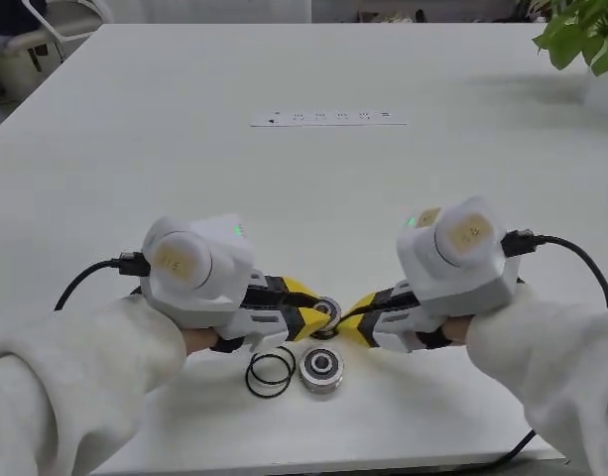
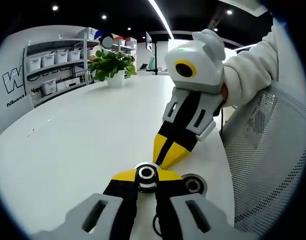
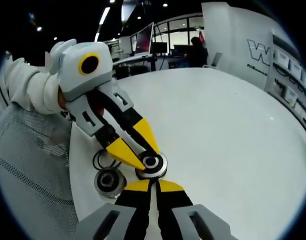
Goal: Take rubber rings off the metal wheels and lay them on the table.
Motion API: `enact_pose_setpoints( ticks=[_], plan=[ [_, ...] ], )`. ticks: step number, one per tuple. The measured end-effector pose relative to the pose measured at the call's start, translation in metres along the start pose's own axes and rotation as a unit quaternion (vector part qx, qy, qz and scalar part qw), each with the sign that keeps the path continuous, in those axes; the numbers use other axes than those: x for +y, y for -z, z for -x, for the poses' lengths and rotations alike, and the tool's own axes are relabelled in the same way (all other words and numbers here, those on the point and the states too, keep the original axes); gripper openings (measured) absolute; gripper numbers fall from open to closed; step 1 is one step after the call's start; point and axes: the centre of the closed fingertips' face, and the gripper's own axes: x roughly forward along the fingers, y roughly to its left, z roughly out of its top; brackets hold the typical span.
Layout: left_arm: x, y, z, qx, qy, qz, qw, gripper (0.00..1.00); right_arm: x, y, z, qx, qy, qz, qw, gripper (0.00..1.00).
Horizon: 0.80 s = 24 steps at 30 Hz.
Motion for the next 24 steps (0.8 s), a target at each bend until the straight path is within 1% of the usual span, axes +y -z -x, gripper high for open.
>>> enact_pose_setpoints(
  ticks=[5,6,11,14,16,20,21,22,23,24],
  plan=[
    [0.0,0.0,0.0,0.001,-0.001,-0.001,1.0,0.07,-0.002,0.0,0.001,-0.001,0.006,-0.018,0.9998,0.0],
    [0.0,0.0,0.0,0.001,-0.001,-0.001,1.0,0.07,-0.003,-0.001,0.001,-0.001,0.005,-0.027,0.9996,0.0],
    [0.0,0.001,0.001,0.002,-0.002,-0.002,1.0,0.07,-0.004,-0.001,0.002,-0.002,0.008,-0.049,0.9988,0.0],
    [0.0,0.001,0.001,0.002,-0.003,-0.002,1.0,0.07,-0.006,-0.001,0.003,-0.004,0.011,-0.065,0.9978,0.0],
    [0.001,0.001,0.001,0.003,-0.004,-0.002,1.0,0.07,-0.008,-0.003,0.004,-0.011,0.013,-0.074,0.9971,0.0],
    [0.001,0.001,0.001,0.003,-0.005,-0.001,1.0,0.07,-0.011,-0.006,0.006,-0.022,0.017,-0.099,0.9947,0.0],
    [0.001,0.001,0.001,0.003,-0.005,0.0,1.0,0.07,-0.011,-0.01,0.006,-0.034,0.014,-0.108,0.9935,0.0],
    [0.001,0.001,0.001,0.003,-0.005,0.001,1.0,0.07,-0.01,-0.012,0.006,-0.04,0.011,-0.123,0.9916,0.0],
    [0.001,0.001,0.001,0.003,-0.005,0.001,1.0,0.07,-0.011,-0.013,0.007,-0.04,0.011,-0.131,0.9905,0.0],
    [0.001,0.001,0.001,0.003,-0.005,0.001,1.0,0.07,-0.012,-0.011,0.007,-0.036,0.012,-0.13,0.9908,0.0]
  ],
)
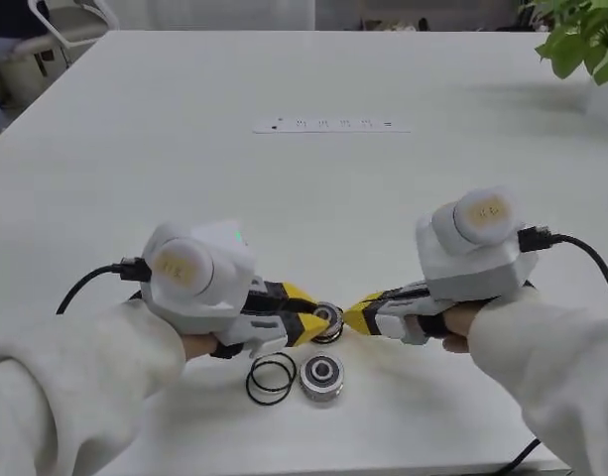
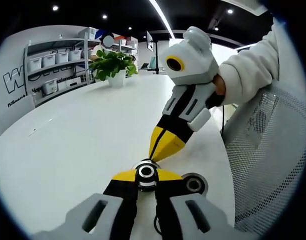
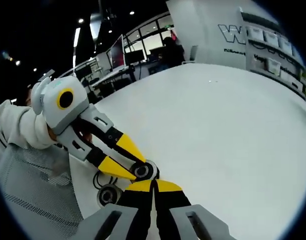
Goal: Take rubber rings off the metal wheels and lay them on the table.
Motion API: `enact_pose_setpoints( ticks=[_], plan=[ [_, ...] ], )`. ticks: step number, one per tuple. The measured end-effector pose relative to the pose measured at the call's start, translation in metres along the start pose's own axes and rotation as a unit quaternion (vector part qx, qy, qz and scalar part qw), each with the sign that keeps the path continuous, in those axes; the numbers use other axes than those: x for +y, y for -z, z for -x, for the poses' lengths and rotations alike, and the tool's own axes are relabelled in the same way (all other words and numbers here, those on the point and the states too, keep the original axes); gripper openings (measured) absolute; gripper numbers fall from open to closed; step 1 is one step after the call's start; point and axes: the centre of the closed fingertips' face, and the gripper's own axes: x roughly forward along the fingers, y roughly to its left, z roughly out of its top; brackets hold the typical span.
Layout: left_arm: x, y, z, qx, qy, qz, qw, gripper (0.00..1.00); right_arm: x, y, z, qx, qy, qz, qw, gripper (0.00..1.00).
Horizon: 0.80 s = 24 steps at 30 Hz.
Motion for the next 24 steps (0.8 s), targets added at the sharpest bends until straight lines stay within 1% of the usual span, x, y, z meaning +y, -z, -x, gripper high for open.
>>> enact_pose_setpoints(
  ticks=[4,5,7,10,16,24],
  plan=[
    [0.0,0.0,0.0,0.0,0.0,-0.001,1.0,0.07,0.003,-0.002,0.0,-0.003,-0.004,-0.003,1.0,0.0],
    [0.0,0.0,0.0,0.0,0.0,-0.003,1.0,0.07,0.003,-0.002,-0.001,-0.001,-0.001,-0.004,1.0,0.0],
    [0.001,0.0,0.0,0.0,0.0,-0.003,1.0,0.07,0.004,-0.002,-0.001,0.001,0.001,0.002,1.0,0.0],
    [0.001,0.0,0.0,0.0,0.0,-0.005,1.0,0.07,0.006,-0.002,-0.001,0.001,0.001,0.001,1.0,0.0],
    [0.002,0.0,0.0,0.0,-0.002,-0.006,1.0,0.07,0.009,-0.004,-0.001,0.002,0.002,0.009,1.0,0.0],
    [0.002,0.0,-0.001,0.001,-0.003,-0.006,1.0,0.07,0.013,-0.008,-0.001,-0.004,-0.005,0.013,0.9999,0.0]
  ],
)
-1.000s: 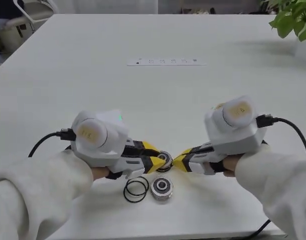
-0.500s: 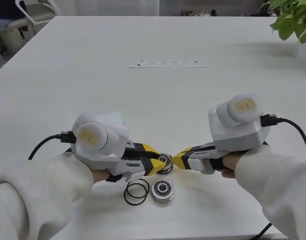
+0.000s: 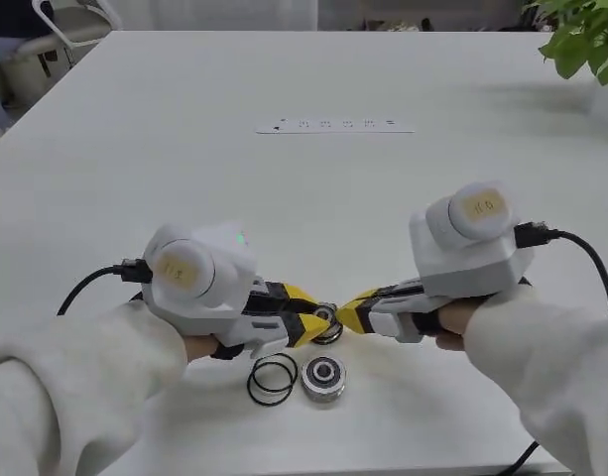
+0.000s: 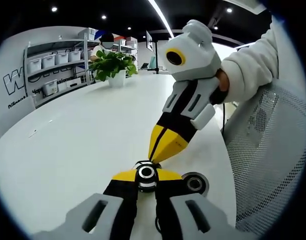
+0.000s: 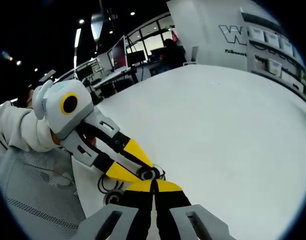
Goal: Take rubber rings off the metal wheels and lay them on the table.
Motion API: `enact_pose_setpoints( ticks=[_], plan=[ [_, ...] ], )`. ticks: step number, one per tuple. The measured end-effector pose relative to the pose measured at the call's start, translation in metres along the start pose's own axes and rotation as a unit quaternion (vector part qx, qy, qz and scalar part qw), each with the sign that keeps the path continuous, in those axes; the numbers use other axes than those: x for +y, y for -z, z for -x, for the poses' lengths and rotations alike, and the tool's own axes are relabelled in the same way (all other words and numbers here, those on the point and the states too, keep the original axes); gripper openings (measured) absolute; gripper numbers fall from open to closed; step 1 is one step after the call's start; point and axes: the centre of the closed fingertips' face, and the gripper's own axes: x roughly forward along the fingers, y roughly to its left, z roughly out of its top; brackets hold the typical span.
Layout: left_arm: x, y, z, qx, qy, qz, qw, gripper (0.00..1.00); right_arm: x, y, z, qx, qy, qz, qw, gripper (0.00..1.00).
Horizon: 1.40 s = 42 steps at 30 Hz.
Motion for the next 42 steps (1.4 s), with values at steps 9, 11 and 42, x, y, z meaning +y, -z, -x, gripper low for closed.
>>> enact_pose_setpoints(
  ticks=[9,11,42],
  plan=[
    [0.0,0.0,0.0,-0.002,0.0,0.002,1.0,0.07,0.005,-0.004,-0.001,-0.004,-0.008,0.021,0.9997,0.0],
    [0.0,0.0,0.0,-0.003,0.0,0.003,1.0,0.07,0.015,-0.018,-0.001,-0.039,-0.029,0.018,0.9986,0.0],
    [-0.006,-0.013,0.009,-0.005,0.023,0.002,0.9997,0.16,0.003,-0.011,0.002,-0.025,-0.007,-0.008,0.9996,0.0]
  ],
)
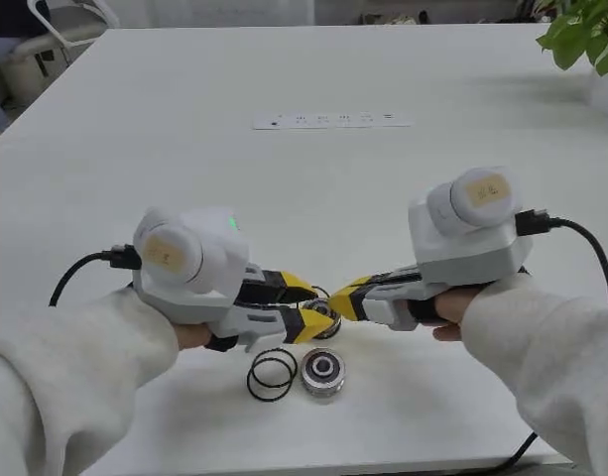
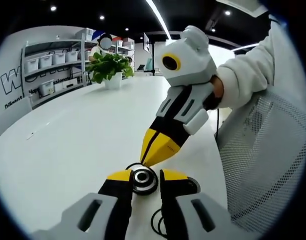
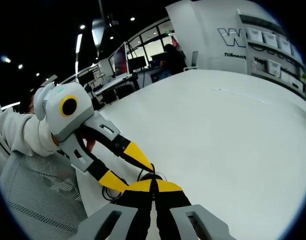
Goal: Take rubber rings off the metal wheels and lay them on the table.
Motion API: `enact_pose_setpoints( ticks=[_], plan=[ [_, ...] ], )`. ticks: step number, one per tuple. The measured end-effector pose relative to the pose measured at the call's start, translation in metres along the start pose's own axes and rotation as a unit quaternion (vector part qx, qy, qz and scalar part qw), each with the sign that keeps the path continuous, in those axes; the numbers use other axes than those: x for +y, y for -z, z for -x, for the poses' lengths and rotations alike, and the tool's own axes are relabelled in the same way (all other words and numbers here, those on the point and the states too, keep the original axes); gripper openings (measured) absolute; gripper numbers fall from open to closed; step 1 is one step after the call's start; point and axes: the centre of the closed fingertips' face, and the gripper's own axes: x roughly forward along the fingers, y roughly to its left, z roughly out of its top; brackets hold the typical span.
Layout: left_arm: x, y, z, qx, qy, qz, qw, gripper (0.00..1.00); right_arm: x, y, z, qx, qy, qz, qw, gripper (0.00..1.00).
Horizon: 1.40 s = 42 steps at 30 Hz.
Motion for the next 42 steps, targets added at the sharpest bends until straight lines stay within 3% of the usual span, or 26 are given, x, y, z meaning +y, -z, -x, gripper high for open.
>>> enact_pose_setpoints(
  ticks=[6,14,18,23,30,37,42],
  plan=[
    [-0.001,-0.006,0.008,0.0,0.009,0.005,0.9999,0.23,-0.002,-0.002,0.002,-0.005,0.002,-0.006,1.0,0.0],
    [0.002,-0.021,0.027,-0.016,0.004,0.001,0.9999,0.31,-0.001,-0.004,0.003,-0.01,0.001,-0.009,0.9999,0.0],
    [0.003,-0.025,0.033,-0.01,0.005,-0.016,0.9998,0.37,-0.001,-0.005,0.003,-0.011,0.0,-0.009,0.9999,0.0],
    [-0.006,-0.035,0.042,-0.009,0.018,-0.043,0.9989,0.45,0.0,-0.007,0.004,-0.014,-0.001,-0.012,0.9998,0.0],
    [-0.01,-0.025,0.056,0.018,0.023,-0.068,0.9973,0.5,0.003,-0.013,0.006,-0.025,-0.006,-0.015,0.9996,0.0],
    [-0.015,-0.019,0.074,0.02,0.017,-0.065,0.9976,0.53,0.009,-0.018,0.008,-0.034,-0.016,-0.024,0.999,0.0],
    [-0.015,-0.019,0.085,0.011,0.003,-0.061,0.998,0.61,0.013,-0.021,0.01,-0.04,-0.023,-0.032,0.9984,0.0]
  ],
)
